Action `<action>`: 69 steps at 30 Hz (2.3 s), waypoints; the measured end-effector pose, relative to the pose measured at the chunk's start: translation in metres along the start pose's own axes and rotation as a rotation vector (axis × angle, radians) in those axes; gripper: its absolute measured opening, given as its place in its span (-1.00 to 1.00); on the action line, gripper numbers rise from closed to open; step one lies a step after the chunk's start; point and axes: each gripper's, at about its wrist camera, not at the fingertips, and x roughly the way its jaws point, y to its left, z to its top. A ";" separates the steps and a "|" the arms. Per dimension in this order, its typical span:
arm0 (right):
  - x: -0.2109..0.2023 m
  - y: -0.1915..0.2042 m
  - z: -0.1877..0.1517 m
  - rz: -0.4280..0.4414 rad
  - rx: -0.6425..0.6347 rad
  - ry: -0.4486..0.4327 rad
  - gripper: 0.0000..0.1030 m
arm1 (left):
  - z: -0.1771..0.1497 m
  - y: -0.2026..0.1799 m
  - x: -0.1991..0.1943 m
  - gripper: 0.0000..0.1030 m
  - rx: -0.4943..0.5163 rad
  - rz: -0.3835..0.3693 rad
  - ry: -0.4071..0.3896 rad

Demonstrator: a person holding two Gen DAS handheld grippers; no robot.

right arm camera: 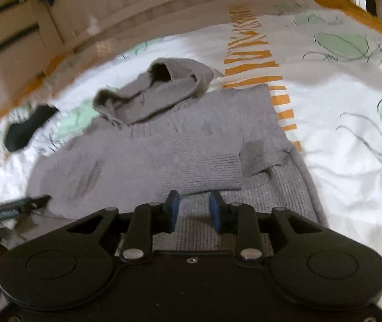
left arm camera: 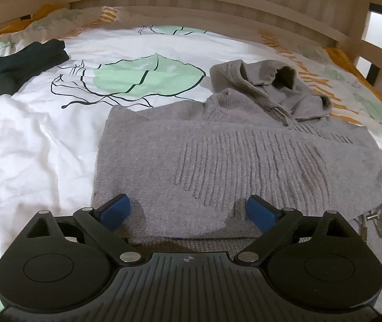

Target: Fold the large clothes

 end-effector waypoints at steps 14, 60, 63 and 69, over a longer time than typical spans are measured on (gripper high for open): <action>0.005 -0.027 0.010 -0.020 0.137 -0.027 0.04 | -0.002 0.000 0.000 0.99 0.009 -0.027 -0.006; 0.021 -0.028 0.035 -0.295 -0.206 -0.036 0.23 | 0.012 0.033 0.016 1.00 -0.081 0.022 0.074; 0.014 -0.034 0.037 -0.312 -0.144 -0.050 0.26 | 0.011 0.030 0.017 1.00 -0.079 0.030 0.057; 0.004 -0.015 0.037 -0.295 -0.208 -0.145 0.32 | 0.002 0.028 0.015 1.00 -0.072 0.041 0.014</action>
